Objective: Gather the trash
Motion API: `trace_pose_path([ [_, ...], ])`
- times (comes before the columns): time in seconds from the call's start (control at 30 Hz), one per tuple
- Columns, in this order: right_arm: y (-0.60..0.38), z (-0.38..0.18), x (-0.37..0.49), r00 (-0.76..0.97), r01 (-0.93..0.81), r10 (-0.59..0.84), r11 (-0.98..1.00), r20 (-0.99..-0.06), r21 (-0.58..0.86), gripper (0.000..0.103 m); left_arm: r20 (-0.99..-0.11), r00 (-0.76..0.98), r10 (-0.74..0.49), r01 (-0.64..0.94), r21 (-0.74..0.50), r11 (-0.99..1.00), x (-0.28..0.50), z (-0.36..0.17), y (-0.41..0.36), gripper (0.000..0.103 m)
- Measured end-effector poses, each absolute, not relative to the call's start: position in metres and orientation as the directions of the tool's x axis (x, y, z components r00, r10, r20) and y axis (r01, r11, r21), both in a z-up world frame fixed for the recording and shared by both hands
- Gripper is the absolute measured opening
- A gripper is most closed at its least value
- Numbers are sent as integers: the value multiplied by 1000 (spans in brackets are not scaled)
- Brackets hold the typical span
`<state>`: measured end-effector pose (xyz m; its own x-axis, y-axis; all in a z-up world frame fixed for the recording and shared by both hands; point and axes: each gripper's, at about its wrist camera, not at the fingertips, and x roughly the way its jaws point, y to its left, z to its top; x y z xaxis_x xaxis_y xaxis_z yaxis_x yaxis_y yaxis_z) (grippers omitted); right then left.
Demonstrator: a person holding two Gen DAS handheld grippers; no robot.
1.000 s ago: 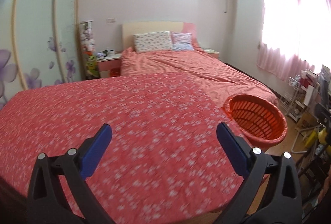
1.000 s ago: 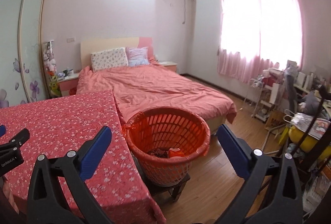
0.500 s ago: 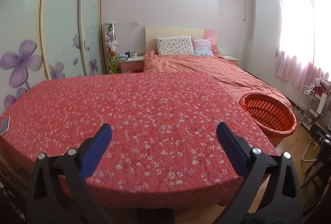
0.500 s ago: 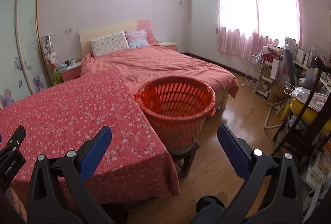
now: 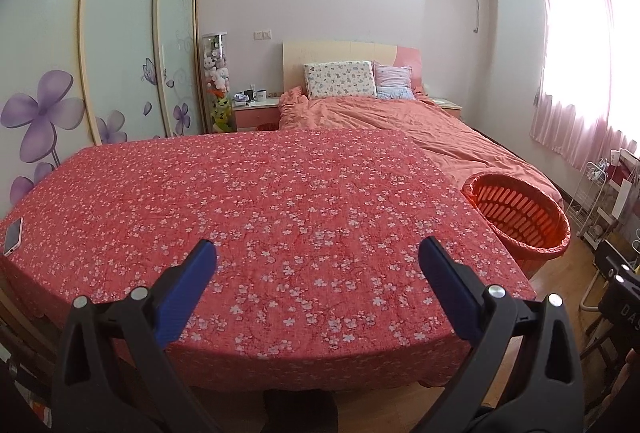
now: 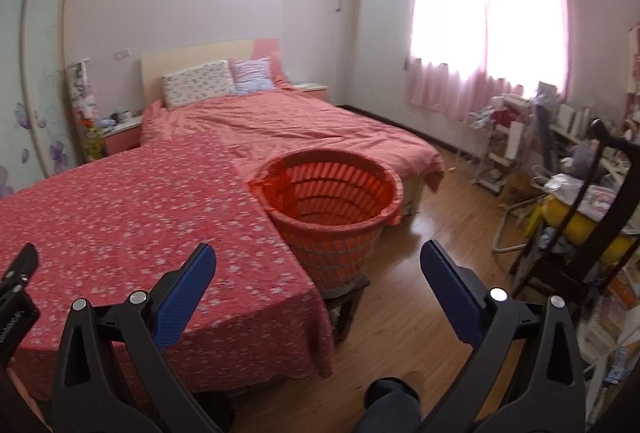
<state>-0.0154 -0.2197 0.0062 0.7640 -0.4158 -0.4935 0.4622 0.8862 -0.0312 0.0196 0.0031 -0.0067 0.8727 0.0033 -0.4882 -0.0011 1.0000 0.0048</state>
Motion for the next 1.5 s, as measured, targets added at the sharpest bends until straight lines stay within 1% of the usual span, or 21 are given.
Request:
trace_pose_path([
  [0.2,-223,6,-15,742,493,-453,868,-494,-56,101,-491,871,-6,14,14,1000,20,-6,-5,99],
  [0.63,-224,8,-20,757,476,-433,878,-489,-40,101,-483,875,-42,47,-2,999,17,-2,-16,99],
  [1.1,-221,10,-19,767,465,-423,884,-482,-36,101,-467,884,-28,32,0,999,13,1,-15,99],
  [1.5,-221,10,-18,766,466,-423,884,-483,-36,101,-472,881,-21,23,-1,1000,14,0,-13,99],
])
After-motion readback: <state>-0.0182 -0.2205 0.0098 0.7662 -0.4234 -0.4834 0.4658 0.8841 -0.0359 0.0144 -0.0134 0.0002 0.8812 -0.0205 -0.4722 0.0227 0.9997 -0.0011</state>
